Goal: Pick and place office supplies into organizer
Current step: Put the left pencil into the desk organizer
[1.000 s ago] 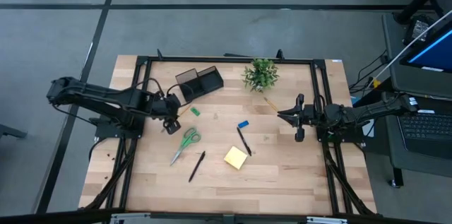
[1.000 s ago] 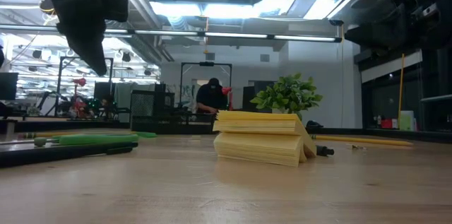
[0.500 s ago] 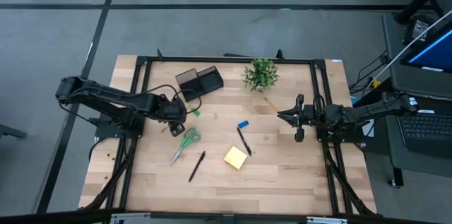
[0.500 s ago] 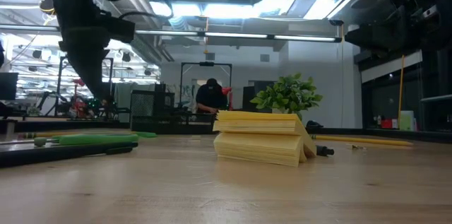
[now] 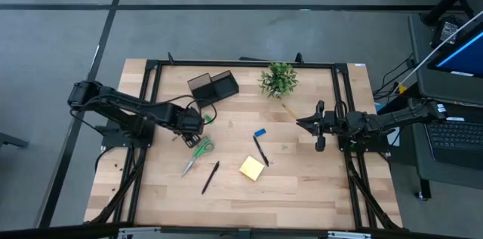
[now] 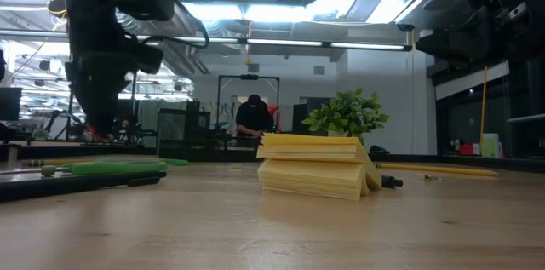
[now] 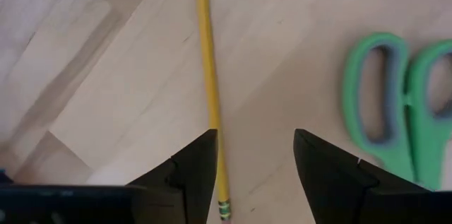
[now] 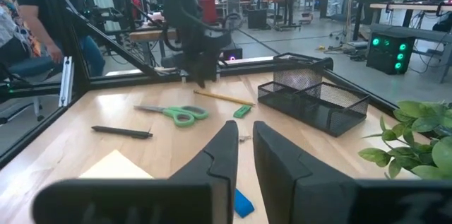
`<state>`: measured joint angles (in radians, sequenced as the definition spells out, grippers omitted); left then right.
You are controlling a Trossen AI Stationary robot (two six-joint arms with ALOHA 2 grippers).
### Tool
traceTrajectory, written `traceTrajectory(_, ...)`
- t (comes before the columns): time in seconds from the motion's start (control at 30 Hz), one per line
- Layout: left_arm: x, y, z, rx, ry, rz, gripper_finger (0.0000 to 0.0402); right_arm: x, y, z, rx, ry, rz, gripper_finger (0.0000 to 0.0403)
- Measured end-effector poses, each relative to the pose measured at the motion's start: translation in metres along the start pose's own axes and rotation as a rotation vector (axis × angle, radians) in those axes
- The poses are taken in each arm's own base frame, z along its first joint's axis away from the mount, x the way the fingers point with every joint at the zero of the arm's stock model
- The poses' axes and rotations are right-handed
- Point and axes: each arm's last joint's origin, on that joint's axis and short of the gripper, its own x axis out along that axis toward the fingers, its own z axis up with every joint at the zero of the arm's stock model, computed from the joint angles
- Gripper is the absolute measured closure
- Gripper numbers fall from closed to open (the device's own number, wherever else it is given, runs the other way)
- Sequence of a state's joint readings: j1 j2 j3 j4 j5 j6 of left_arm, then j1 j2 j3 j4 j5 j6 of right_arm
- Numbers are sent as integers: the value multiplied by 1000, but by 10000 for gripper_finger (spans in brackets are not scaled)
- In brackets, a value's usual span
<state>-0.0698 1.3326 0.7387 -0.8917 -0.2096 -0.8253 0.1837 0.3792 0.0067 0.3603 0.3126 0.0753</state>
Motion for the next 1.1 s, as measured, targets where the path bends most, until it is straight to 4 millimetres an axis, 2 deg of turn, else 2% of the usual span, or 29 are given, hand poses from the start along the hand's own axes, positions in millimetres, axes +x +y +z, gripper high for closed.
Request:
traceTrajectory(0.27, 15, -3, 3, -1, 41, 65, 222, 0, 0, 0, 0, -2, 0, 354)
traceTrajectory(0.6, 32, 8, 17, 18, 102, 111, 222, 0, 0, 1, 2, -10, 1, 354)
traceTrajectory(0.8, 42, 11, 27, 23, 118, 72, 222, 0, 0, 1, 2, -10, 1, 354)
traceTrajectory(1.1, 54, 11, 29, 12, 208, 55, 222, 0, 0, 0, -2, -3, 1, 354)
